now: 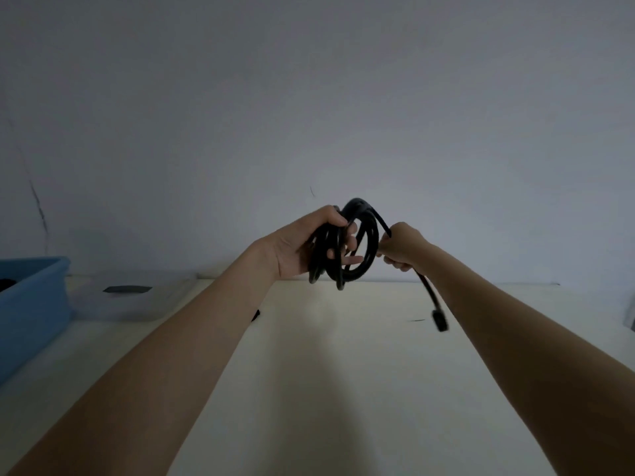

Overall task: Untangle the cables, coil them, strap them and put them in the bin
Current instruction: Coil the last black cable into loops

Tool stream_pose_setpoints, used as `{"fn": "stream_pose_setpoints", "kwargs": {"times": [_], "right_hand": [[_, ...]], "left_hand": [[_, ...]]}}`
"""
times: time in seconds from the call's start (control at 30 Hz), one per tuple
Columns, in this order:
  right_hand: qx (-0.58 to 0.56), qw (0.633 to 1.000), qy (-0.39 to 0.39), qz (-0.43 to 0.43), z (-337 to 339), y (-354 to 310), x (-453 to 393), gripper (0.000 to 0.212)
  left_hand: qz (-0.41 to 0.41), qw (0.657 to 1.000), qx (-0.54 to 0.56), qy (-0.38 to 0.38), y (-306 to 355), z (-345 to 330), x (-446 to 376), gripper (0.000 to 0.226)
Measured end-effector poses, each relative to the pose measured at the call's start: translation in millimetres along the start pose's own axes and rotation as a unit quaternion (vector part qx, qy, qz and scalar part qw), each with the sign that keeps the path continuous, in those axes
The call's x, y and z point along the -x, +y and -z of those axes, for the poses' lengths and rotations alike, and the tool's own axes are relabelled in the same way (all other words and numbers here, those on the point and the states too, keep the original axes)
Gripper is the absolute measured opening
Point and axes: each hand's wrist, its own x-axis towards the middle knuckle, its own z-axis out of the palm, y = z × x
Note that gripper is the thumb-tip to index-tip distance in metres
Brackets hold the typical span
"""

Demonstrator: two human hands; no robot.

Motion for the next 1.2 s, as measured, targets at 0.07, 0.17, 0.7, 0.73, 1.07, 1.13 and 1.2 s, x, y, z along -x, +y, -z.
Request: {"fn": "stream_pose_setpoints", "kwargs": {"times": [0.07,0.17,0.7,0.73,1.07,1.13,1.2], "right_hand": [[-0.044,0.999,-0.009,0.006,-3.7,-0.4,0.3,0.011],[-0.051,0.997,-0.051,-0.004,-10.8,-1.8,4.4,0.02],[-0.306,0.887,-0.343,0.037,-7.0,-37.4,32.4,0.014],[-0.333,0.889,-0.312,0.04,-7.9,-34.6,30.5,0.02],[-0.324,0.899,-0.274,0.108,-9.7,-36.4,28.8,0.026],[-0.097,0.966,-0.174,0.165,-18.2,-41.7,28.9,0.031],[0.05,0.965,-0.098,0.237,-20.6,-49.2,30.1,0.034]], "left_hand": [[-0.025,0.999,0.027,0.037,1.9,2.3,0.4,0.01],[-0.077,0.986,0.103,0.106,6.2,1.4,-2.4,0.015],[-0.171,0.936,0.145,0.271,7.1,14.1,-23.8,0.011],[-0.18,0.931,0.167,0.272,7.7,13.5,-22.7,0.013],[-0.26,0.813,0.412,0.318,15.9,18.5,-24.7,0.023],[-0.257,0.815,0.413,0.317,18.9,19.5,-27.0,0.017],[-0.223,0.854,0.348,0.317,20.0,22.5,-27.8,0.019]]}}
